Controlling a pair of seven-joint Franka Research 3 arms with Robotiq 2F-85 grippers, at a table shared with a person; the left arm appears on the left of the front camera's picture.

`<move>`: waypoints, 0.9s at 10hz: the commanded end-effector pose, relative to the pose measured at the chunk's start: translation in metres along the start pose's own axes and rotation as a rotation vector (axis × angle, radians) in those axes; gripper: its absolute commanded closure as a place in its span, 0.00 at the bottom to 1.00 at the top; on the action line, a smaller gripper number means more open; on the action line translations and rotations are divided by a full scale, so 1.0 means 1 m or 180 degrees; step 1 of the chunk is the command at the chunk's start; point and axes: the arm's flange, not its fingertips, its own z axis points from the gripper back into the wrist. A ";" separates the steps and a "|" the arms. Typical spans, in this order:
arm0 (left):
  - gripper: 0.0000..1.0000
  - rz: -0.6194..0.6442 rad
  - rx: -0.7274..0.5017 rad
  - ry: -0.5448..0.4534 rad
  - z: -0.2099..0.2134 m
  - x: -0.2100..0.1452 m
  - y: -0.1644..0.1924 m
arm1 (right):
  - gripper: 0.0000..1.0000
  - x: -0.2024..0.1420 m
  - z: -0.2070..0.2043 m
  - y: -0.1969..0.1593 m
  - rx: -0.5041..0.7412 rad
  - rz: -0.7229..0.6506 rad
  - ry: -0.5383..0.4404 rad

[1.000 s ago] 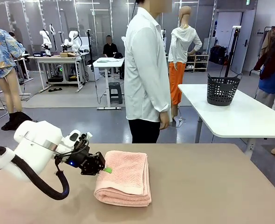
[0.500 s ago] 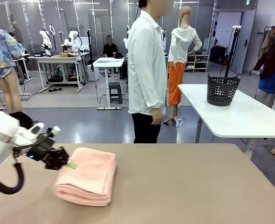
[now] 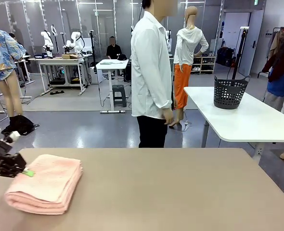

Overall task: Fold the towel.
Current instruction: Pick up the 100 cm Hotel Towel and place it on the left side of the table.

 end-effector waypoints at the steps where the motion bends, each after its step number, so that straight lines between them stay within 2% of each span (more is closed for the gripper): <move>1: 1.00 -0.0087 -0.0008 0.0093 0.025 0.009 0.025 | 0.00 0.001 0.000 0.000 -0.0014 -0.0009 0.0013; 4: 1.00 -0.0103 0.0102 0.0107 0.032 0.012 0.042 | 0.00 0.001 0.000 0.000 -0.0014 -0.0009 0.0013; 5: 0.57 -0.0090 0.0114 0.0050 0.030 0.014 0.040 | 0.00 0.001 0.000 0.000 -0.0014 -0.0009 0.0013; 6: 0.37 -0.0104 0.0158 0.0046 0.030 0.015 0.038 | 0.00 0.001 0.000 0.000 -0.0014 -0.0009 0.0013; 7: 0.01 -0.0115 0.0187 0.0028 0.031 0.015 0.036 | 0.00 0.001 0.000 0.000 -0.0014 -0.0009 0.0013; 9: 0.00 -0.0045 0.0239 -0.0082 0.036 0.016 0.033 | 0.00 0.001 0.000 0.000 -0.0014 -0.0009 0.0013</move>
